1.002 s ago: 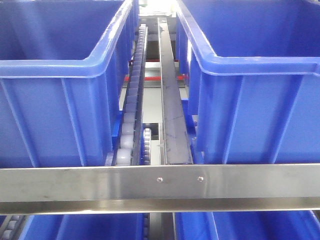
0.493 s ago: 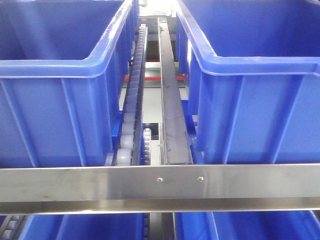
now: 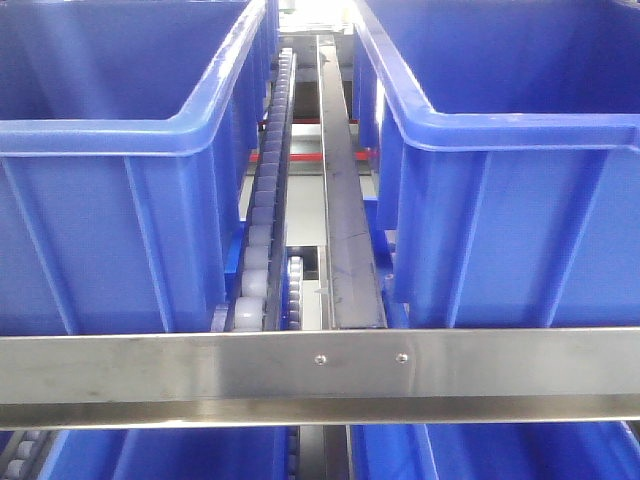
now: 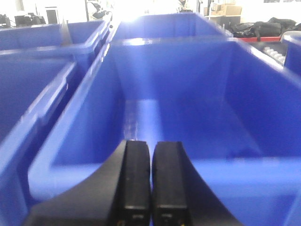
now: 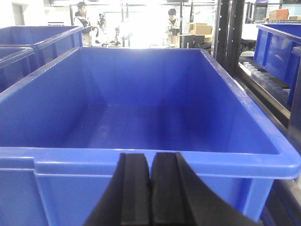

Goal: Pick and sort blue part to right shelf

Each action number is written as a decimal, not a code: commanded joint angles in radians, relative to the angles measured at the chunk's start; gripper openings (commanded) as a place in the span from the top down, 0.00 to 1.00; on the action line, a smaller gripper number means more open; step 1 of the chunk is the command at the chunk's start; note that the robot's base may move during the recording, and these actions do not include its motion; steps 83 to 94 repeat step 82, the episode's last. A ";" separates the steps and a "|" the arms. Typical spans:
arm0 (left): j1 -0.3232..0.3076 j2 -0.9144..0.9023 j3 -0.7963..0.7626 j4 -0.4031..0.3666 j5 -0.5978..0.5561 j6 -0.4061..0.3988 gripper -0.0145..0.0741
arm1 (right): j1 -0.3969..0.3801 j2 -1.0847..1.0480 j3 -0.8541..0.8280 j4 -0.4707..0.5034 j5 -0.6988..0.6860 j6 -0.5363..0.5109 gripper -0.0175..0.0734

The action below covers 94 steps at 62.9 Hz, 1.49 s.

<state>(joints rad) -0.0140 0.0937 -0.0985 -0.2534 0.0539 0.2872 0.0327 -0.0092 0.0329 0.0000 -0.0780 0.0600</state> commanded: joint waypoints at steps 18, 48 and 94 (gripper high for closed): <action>0.005 -0.124 0.131 0.137 -0.082 -0.197 0.70 | -0.005 -0.023 -0.023 0.000 -0.088 -0.001 0.75; 0.005 -0.124 0.131 0.137 -0.084 -0.197 0.70 | -0.005 -0.023 -0.023 0.000 -0.085 -0.001 0.75; 0.005 -0.124 0.131 0.135 -0.084 -0.197 0.70 | -0.005 -0.023 -0.023 0.000 -0.085 -0.001 0.75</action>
